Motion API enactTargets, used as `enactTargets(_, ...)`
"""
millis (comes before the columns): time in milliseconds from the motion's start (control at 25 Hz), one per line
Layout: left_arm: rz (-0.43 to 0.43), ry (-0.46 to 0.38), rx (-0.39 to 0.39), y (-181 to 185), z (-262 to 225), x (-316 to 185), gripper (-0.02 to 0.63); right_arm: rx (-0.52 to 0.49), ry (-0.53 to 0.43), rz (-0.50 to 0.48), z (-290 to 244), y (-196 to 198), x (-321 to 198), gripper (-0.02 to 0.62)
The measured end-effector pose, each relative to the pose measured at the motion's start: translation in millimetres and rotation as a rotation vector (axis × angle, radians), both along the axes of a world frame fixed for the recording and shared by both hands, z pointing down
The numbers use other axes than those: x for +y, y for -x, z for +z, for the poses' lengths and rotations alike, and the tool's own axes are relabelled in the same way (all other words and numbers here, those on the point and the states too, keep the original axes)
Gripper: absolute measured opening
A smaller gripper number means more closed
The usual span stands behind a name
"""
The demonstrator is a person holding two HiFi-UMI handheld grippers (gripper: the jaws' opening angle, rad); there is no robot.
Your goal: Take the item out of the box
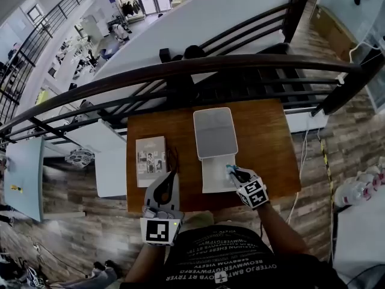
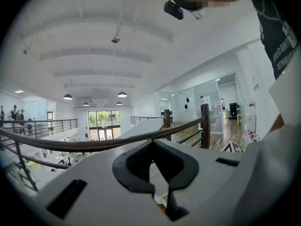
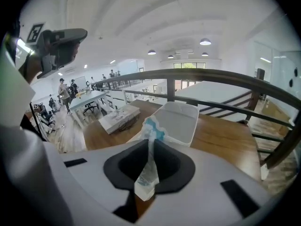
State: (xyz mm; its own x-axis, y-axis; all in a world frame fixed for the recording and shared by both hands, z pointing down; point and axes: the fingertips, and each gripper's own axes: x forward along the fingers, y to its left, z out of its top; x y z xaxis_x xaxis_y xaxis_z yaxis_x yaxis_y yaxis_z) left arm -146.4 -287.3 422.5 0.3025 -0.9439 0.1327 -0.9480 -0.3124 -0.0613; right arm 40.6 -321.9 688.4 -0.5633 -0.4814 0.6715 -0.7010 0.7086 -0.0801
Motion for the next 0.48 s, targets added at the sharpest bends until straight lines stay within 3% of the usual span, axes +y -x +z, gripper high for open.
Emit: enactTargets(480,-0.005,-0.019,0.013,-24.3,-8.5,29.7,0.006,-0.116,-0.169,-0.014,-102.2,-12.4,10.3,0.032)
